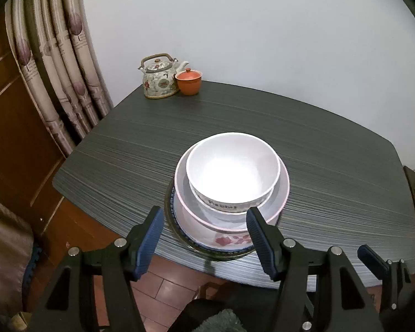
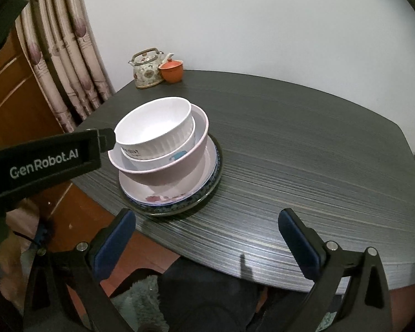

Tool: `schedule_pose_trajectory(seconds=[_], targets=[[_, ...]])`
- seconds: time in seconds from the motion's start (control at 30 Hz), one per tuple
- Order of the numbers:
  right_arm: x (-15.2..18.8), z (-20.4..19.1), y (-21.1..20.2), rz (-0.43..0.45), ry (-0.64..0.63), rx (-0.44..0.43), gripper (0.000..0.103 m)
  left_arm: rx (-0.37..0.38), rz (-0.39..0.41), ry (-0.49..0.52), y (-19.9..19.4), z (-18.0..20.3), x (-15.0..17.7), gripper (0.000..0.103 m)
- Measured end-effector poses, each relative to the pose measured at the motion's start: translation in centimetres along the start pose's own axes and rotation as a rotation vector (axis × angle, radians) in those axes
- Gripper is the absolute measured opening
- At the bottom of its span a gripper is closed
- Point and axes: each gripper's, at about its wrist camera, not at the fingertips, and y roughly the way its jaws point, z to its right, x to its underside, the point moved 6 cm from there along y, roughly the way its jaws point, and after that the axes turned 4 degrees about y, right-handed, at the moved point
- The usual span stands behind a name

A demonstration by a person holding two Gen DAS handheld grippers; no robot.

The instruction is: Organize plates and bowls

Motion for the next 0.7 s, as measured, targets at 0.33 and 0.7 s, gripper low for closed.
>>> schedule_pose_trajectory(seconds=[0.33, 0.7], targets=[[0.6, -0.5, 1.1, -0.014, -0.021, 0.041, 0.102, 0.012, -0.024, 0.013, 1.4, -1.1, 1.2, 0.063], [0.2, -1.4, 1.5, -0.009, -0.031, 0.061, 0.102, 0.037, -0.046, 0.004, 2.5, -1.7, 1.5, 0.063]])
